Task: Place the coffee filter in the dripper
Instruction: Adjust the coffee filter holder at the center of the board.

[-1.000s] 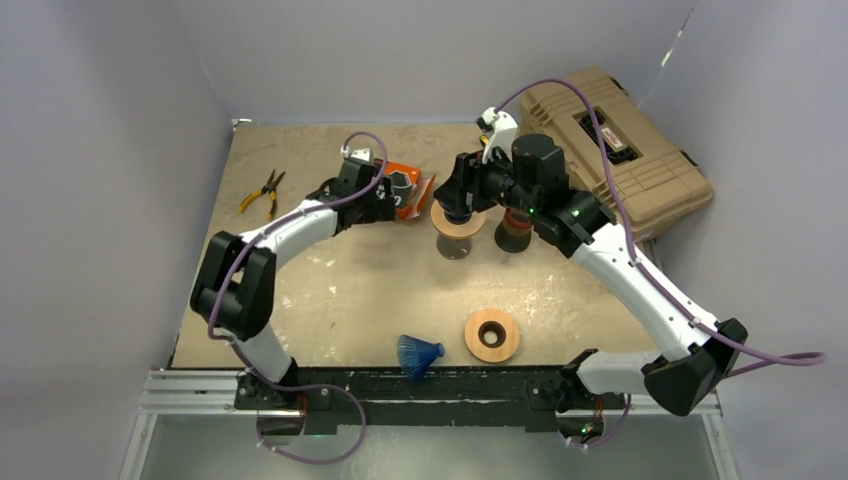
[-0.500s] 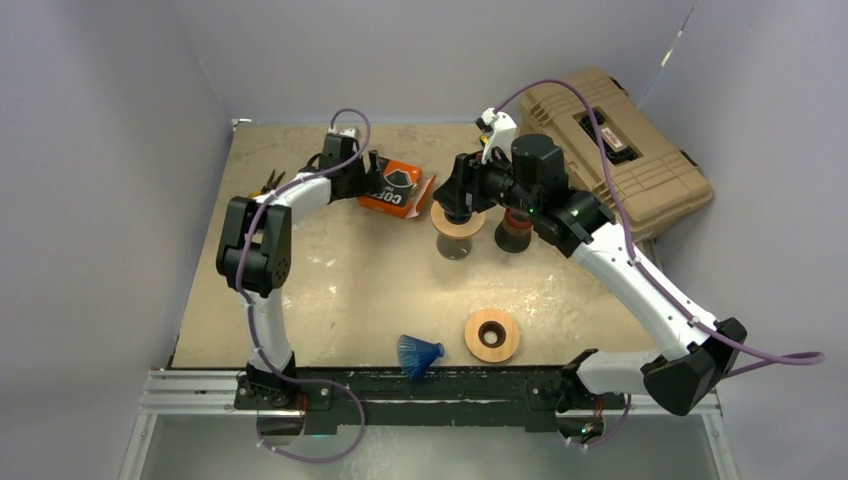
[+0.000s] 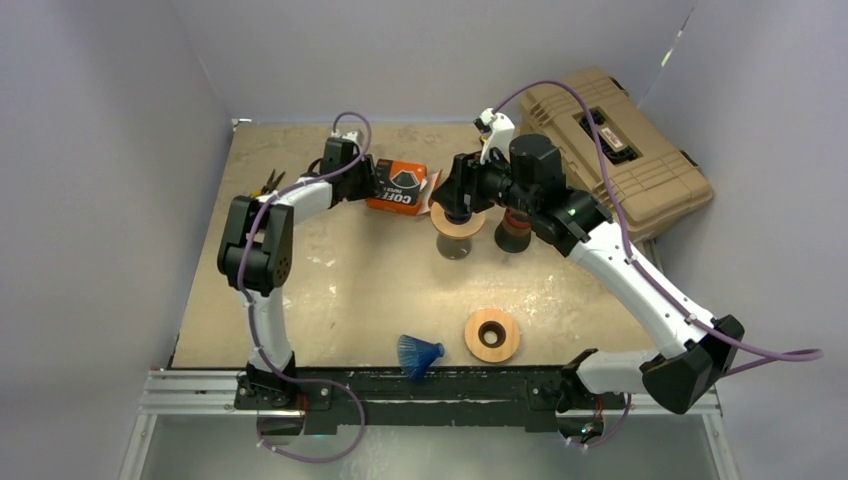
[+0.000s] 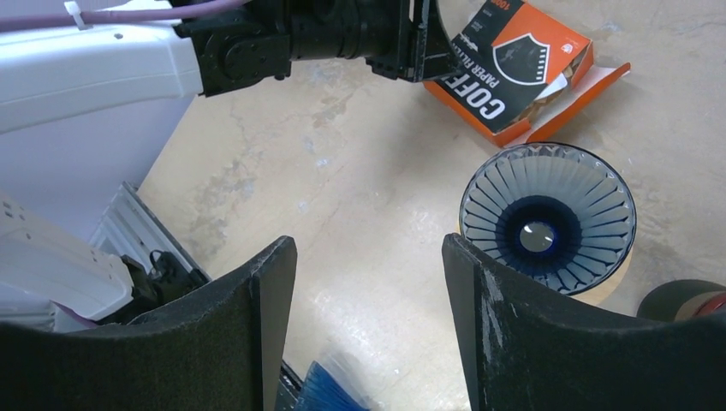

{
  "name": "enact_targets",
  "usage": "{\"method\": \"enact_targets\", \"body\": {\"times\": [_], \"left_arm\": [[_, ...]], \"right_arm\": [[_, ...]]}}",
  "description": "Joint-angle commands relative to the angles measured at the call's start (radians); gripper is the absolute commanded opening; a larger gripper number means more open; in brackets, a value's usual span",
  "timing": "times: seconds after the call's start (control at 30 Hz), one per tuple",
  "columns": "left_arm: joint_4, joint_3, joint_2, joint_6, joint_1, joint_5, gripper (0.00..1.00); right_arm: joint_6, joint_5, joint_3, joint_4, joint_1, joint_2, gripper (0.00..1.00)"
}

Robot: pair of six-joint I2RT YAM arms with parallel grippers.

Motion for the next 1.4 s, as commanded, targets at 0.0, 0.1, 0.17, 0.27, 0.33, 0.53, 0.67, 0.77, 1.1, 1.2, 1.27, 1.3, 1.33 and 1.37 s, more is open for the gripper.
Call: {"method": "enact_targets", "body": {"times": [0.0, 0.1, 0.17, 0.27, 0.33, 0.53, 0.67, 0.77, 1.1, 1.2, 1.27, 1.3, 1.33, 1.37], "left_arm": [[0.032, -0.08, -0.111, -0.026, 0.001, 0.006, 0.35], [0.04, -0.143, -0.163, -0.044, 0.0, 0.02, 0.23], [0.056, -0.194, -0.2, -0.062, 0.0, 0.036, 0.15], [0.082, -0.282, -0.267, -0.106, 0.0, 0.04, 0.06], [0.113, -0.343, -0.314, -0.15, 0.0, 0.036, 0.0], [0.203, -0.533, -0.451, -0.295, -0.02, 0.069, 0.0], [0.192, -0.6, -0.541, -0.339, -0.099, 0.0, 0.0], [0.158, -0.635, -0.603, -0.367, -0.162, -0.063, 0.0], [0.004, -0.641, -0.717, -0.318, -0.199, -0.144, 0.45], [-0.049, -0.624, -0.722, -0.298, -0.198, -0.19, 0.55], [-0.078, -0.618, -0.725, -0.285, -0.197, -0.214, 0.59], [-0.085, -0.617, -0.726, -0.281, -0.196, -0.228, 0.61], [-0.088, -0.616, -0.726, -0.275, -0.194, -0.233, 0.62], [-0.091, -0.616, -0.724, -0.272, -0.191, -0.236, 0.67]], "right_arm": [[0.019, -0.034, -0.002, 0.033, -0.004, -0.021, 0.67], [0.03, -0.028, -0.015, 0.044, -0.001, -0.031, 0.67], [0.038, -0.024, -0.026, 0.055, -0.001, -0.043, 0.67], [0.045, -0.021, -0.035, 0.058, -0.003, -0.055, 0.67], [0.047, -0.019, -0.038, 0.058, -0.003, -0.063, 0.67], [0.051, -0.021, -0.058, 0.058, -0.002, -0.079, 0.67], [0.064, -0.027, -0.091, 0.069, -0.002, -0.098, 0.68], [0.07, -0.035, -0.108, 0.074, -0.004, -0.107, 0.68], [0.093, -0.054, -0.155, 0.1, -0.003, -0.136, 0.68], [0.097, -0.065, -0.171, 0.108, -0.002, -0.138, 0.68], [0.098, -0.067, -0.178, 0.109, -0.004, -0.141, 0.68], [0.098, -0.066, -0.18, 0.109, -0.003, -0.141, 0.68], [0.098, -0.064, -0.18, 0.108, -0.004, -0.142, 0.68], [0.097, -0.062, -0.178, 0.104, -0.004, -0.141, 0.68]]}}
